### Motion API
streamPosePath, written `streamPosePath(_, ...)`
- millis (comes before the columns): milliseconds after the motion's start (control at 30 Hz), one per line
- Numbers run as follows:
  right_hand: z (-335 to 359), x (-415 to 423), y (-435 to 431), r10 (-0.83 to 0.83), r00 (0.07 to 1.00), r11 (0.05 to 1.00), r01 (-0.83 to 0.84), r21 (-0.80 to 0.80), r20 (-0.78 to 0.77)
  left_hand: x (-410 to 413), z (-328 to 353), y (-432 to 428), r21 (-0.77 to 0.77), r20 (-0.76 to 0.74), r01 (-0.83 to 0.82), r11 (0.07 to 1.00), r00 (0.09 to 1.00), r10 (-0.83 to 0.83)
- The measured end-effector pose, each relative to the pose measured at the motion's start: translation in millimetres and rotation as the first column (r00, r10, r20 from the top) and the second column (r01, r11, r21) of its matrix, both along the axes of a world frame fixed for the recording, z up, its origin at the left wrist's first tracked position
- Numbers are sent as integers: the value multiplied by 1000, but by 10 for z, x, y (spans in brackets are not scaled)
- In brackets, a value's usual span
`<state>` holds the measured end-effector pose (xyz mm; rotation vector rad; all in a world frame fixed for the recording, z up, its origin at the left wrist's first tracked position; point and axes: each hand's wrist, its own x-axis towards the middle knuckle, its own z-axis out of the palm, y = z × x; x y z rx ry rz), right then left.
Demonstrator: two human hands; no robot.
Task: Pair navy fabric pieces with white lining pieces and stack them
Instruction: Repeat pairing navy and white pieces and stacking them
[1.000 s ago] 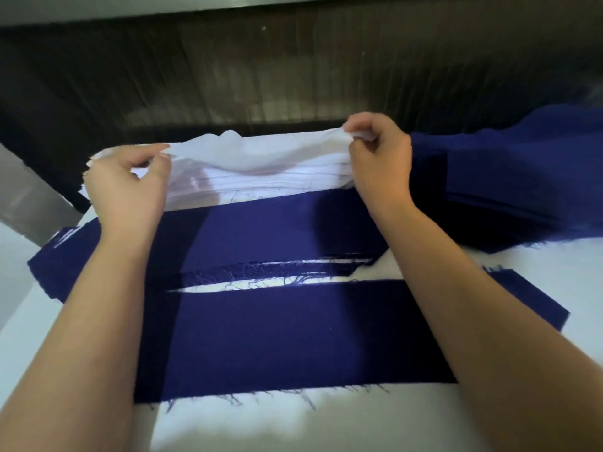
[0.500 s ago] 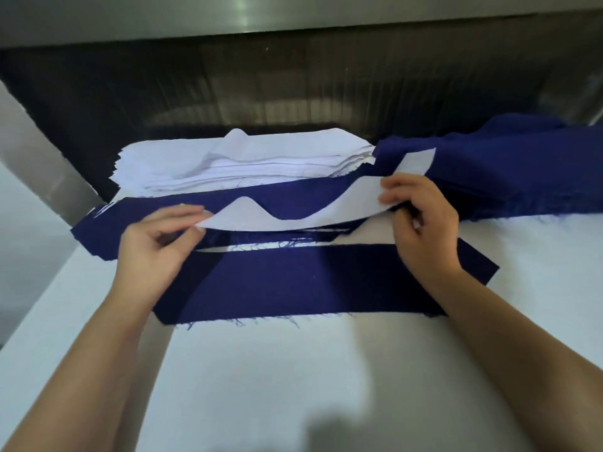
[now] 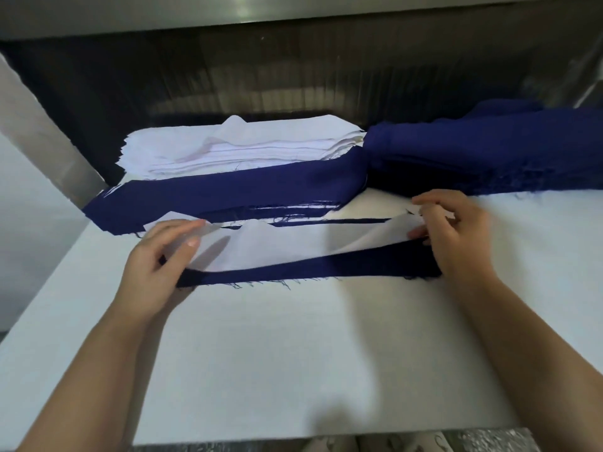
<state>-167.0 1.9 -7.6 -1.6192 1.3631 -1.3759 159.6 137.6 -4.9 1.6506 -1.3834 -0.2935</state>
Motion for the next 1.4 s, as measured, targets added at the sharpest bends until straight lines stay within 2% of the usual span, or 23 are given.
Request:
streamPosePath(100,2,-97,-72,-42,990,997,50,56,-136,69,-57,-30,26,-122,-180,983,976,182)
streamPosePath(167,4,-158,-106,-26,969,993,52,102,-246,101,-58,-37,13,-167,-216,976,962,216)
streamPosePath(400,-24,-191,-136,70,934,997,-49,67,-350,140,-50,-24,59,-31,-240,969,970,242)
streamPosePath(600,-40,-179,-147,89,950,994,-68,81,-299,176,-23,16,10,-58,-237,972,970,237)
streamPosePath(700,-23,-179,-137,86,951,995,-66,74,-296,168,4,29,20,-17,-195,981,981,195)
streamPosePath(900,-30,-182,-130,117,920,992,-90,87,-373,176,28,78,63,109,-156,986,983,149)
streamPosePath(1100,-20,-211,-117,158,891,987,-135,83,-425,197,44,67,71,156,-197,978,970,184)
streamPosePath(1400,-21,-183,-113,138,891,987,-160,-16,-434,283,-20,46,87,186,-210,974,964,191)
